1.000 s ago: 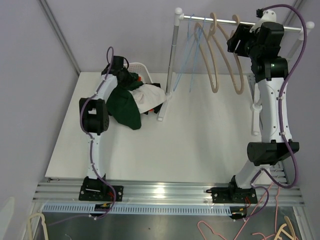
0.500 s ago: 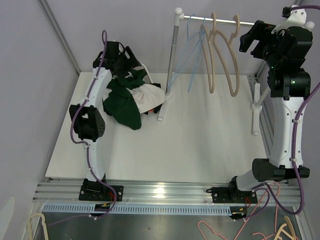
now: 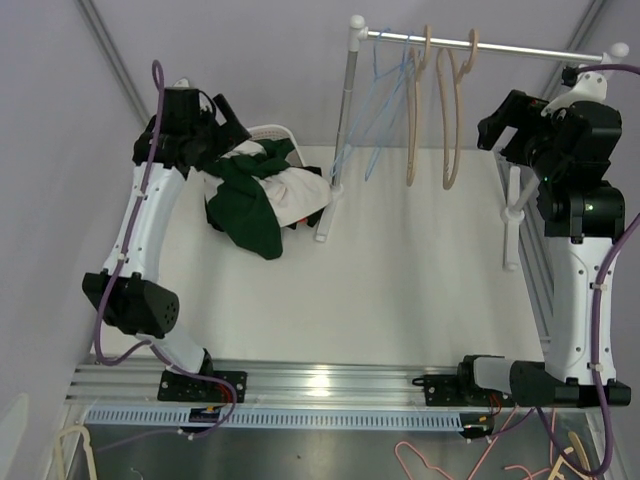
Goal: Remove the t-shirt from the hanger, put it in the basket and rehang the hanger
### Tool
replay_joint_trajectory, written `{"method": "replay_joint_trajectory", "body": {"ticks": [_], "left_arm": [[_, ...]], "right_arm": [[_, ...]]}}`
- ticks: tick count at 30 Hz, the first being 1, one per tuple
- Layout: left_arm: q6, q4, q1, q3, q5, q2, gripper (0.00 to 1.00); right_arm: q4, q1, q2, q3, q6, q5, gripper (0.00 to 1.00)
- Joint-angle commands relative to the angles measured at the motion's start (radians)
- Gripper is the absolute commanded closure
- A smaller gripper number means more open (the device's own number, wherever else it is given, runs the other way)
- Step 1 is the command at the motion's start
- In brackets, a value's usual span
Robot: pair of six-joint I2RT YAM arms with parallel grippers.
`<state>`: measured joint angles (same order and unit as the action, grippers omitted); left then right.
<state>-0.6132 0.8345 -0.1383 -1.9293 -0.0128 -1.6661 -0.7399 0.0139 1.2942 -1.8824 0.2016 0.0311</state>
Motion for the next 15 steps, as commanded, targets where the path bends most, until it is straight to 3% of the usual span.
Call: {"method": "replay_joint_trajectory", "body": {"ticks": [1,3,4,7,15], "left_arm": [[-0.039,0.045,0.081,0.173,0.058,-0.027,0.01],[-0.082,-0.088,0.133,0.264,0.195,0.002,0.01],[-0.097,-0.153,0.141,0.408,0.239,0.018,0.01],[-0.148,-0.299,0.201,0.532,0.293,0.052,0.0],[-0.198,-0.357,0.249,0.558,0.347,-0.058,0.0]], "right_arm": [[-0.001,0.001,-0.078,0.091,0.027,-0.002,0.01],[0.005,0.001,-0.099,0.117,0.033,0.016,0.0],[0.002,0.001,-0.102,0.132,0.036,0.021,0.0],[0.007,-0.002,-0.113,0.158,0.036,0.047,0.0],[0.025,-0.002,-0.133,0.203,0.027,0.052,0.01]]}}
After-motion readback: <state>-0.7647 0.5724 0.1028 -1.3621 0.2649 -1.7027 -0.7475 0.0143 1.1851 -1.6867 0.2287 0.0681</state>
